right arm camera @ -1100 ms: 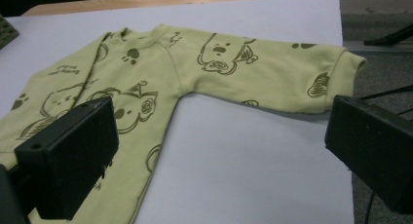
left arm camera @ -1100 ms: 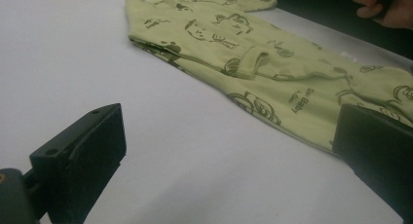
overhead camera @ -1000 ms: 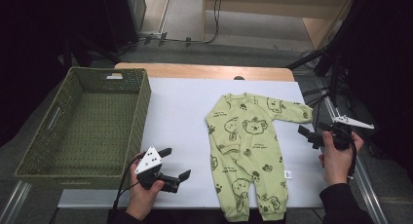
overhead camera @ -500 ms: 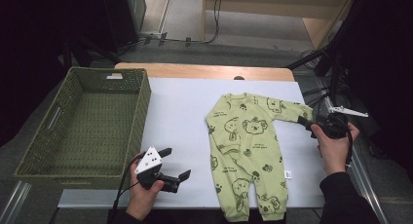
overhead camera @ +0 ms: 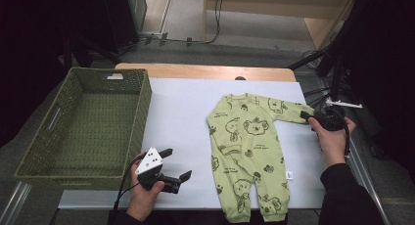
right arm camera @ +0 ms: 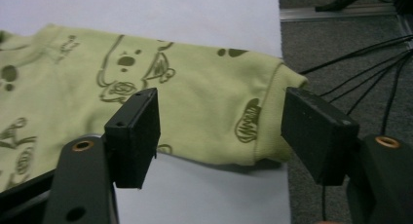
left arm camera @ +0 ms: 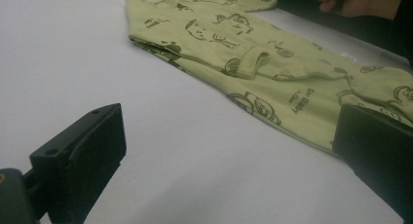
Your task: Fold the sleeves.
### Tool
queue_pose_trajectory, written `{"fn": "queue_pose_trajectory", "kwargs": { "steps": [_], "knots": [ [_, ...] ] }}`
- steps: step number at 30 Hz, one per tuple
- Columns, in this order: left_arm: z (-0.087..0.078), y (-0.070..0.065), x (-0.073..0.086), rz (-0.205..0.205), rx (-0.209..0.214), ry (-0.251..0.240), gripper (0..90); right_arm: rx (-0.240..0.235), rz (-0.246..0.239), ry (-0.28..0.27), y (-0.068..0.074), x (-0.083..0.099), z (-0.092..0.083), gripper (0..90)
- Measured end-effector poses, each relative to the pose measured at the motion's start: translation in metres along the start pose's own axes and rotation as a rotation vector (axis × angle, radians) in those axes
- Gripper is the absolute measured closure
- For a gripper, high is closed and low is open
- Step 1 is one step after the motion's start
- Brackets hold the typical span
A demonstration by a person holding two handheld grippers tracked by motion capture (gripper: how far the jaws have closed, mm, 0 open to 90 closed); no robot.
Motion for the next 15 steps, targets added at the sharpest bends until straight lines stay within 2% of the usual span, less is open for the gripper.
{"fn": "queue_pose_trajectory", "kwargs": {
  "steps": [3,6,11,15],
  "knots": [
    [0.000,0.000,0.000,0.000,0.000,0.001,0.0,0.025,0.005,0.012,-0.008,0.001,0.006,33.3],
    [0.000,0.000,0.000,-0.001,0.001,0.000,0.0,0.027,0.025,0.018,-0.015,0.001,0.009,37.3],
    [0.000,0.000,0.000,-0.004,0.001,0.002,0.0,0.023,0.036,0.036,-0.019,0.000,0.017,41.7],
    [0.000,0.000,0.000,-0.003,0.001,0.002,0.0,0.056,0.043,0.046,-0.022,0.001,0.022,46.2]
  ]
}}
Point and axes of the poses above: each handheld gripper's, and its own axes: z roughly forward along the jaws, x roughly out of its underside, y roughly to its left, the point moved 4 cm from there along z, roughly forward along the jaws, and after that the axes turned 7 degrees about -x, right-handed, at the moved point
